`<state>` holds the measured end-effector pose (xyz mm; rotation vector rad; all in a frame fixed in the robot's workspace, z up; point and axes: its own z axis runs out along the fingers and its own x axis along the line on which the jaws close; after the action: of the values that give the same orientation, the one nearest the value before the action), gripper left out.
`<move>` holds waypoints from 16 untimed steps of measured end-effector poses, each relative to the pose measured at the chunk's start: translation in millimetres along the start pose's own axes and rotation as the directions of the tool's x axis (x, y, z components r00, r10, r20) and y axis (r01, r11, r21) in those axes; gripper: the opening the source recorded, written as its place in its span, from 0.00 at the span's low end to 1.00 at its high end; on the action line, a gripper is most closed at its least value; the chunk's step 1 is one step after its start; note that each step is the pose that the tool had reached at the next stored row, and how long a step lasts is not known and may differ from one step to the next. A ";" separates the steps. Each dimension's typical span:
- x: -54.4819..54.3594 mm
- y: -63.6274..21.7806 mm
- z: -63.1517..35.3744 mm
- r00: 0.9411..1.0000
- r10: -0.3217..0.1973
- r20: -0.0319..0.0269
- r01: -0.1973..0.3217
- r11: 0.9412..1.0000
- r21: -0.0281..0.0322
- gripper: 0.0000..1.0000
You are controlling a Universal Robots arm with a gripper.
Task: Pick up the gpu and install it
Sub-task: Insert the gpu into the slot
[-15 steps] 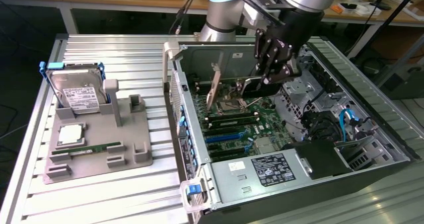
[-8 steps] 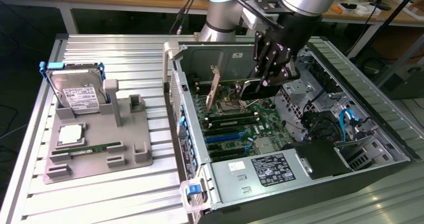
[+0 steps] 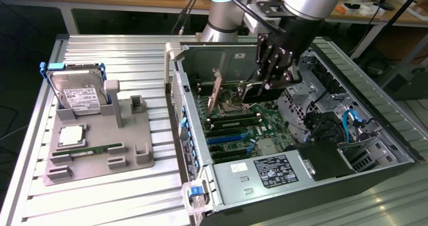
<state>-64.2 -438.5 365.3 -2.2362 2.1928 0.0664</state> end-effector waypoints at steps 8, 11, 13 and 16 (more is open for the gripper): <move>1.2 -0.1 3.8 0.999 0.035 0.001 -0.035 0.999 0.001 0.27; 1.2 -0.1 3.8 0.999 0.035 0.001 -0.035 0.999 0.001 0.27; 1.2 -0.1 3.8 0.999 0.035 0.001 -0.035 0.999 0.001 0.27; 1.2 -0.1 3.8 0.999 0.035 0.001 -0.035 0.999 0.001 0.27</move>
<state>-64.2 -439.5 361.4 -2.1973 2.2308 0.0661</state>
